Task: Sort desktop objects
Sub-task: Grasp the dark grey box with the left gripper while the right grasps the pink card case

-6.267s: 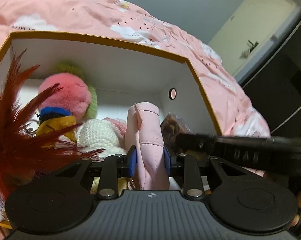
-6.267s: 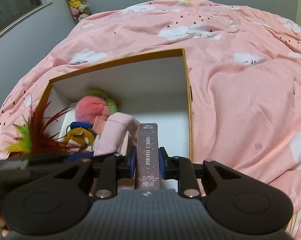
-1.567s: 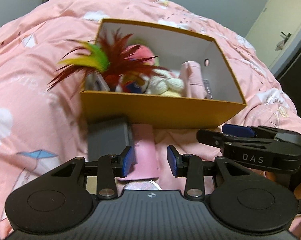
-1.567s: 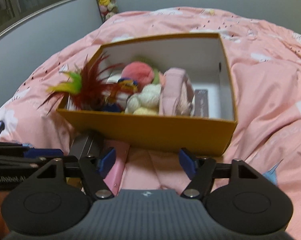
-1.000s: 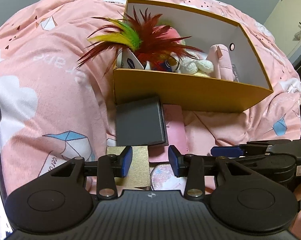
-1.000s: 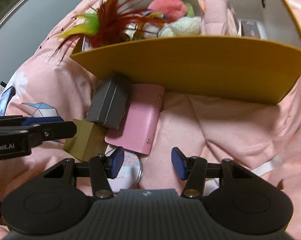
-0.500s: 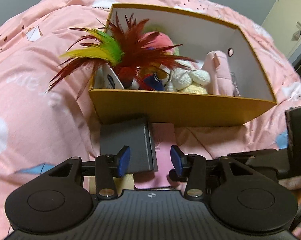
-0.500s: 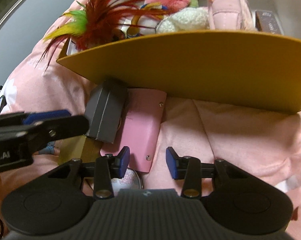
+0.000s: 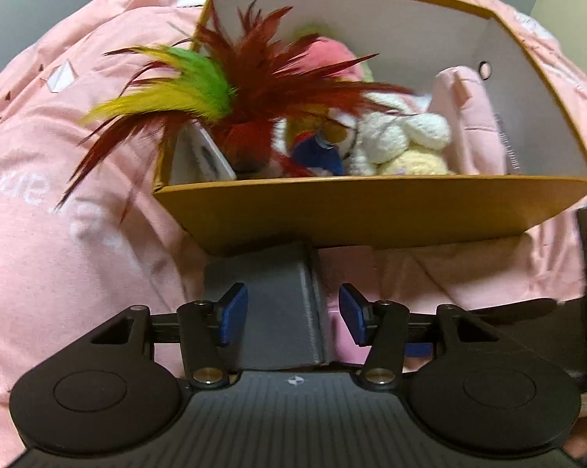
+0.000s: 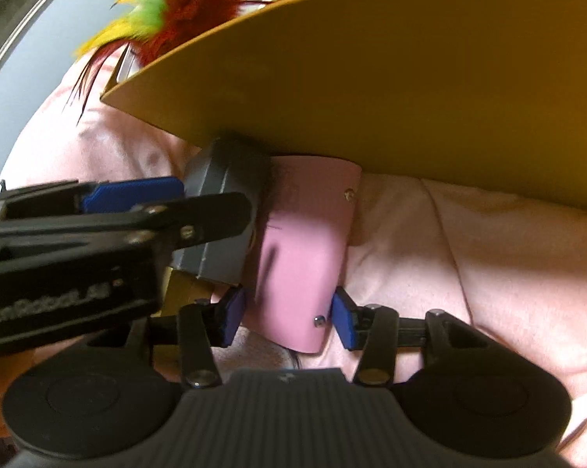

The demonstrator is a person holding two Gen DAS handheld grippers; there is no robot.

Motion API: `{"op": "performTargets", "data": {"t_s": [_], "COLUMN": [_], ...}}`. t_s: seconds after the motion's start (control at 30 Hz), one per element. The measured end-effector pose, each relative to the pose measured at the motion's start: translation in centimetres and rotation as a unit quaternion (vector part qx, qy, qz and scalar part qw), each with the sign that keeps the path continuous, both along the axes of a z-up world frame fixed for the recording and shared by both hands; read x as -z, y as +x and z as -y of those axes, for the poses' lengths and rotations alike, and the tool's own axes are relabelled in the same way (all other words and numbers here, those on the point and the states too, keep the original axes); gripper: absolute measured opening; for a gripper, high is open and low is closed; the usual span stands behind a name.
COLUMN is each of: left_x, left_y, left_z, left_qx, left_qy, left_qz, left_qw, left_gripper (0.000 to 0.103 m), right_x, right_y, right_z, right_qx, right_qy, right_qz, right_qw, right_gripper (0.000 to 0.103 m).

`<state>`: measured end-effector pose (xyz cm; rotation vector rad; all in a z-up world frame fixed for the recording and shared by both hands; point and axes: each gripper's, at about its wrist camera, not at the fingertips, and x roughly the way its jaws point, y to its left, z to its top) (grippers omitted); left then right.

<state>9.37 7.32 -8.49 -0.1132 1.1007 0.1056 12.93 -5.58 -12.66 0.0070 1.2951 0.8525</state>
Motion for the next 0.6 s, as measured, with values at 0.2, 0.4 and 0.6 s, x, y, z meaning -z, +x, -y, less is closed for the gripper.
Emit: {"op": "performTargets", "data": {"t_s": [0.2,0.4,0.6], "left_x": [-0.1,-1.1,-1.4], "left_y": [-0.7,-2.2,-2.4], "left_z": [-2.1,-4.1,-3.9], "left_qx": [-0.031,-0.055,-0.053], "left_qy": [-0.032,-0.049,-0.033], "left_qz": [-0.005,0.015,0.022], "left_qw": [0.9990,0.9971,0.9978], "left_gripper": [0.061,0.061,0.061], "right_x": [-1.7,-3.4,-2.0], "right_y": [-0.1,-0.9,-1.4], "right_z": [1.4,1.3,0.5], "right_qx": [0.014,-0.009,-0.019], "right_qy": [0.026,0.058,0.040], "right_qz": [-0.003,0.017,0.004], "right_qw": [1.000,0.998,0.999], "right_gripper": [0.030,0.022,0.026]}}
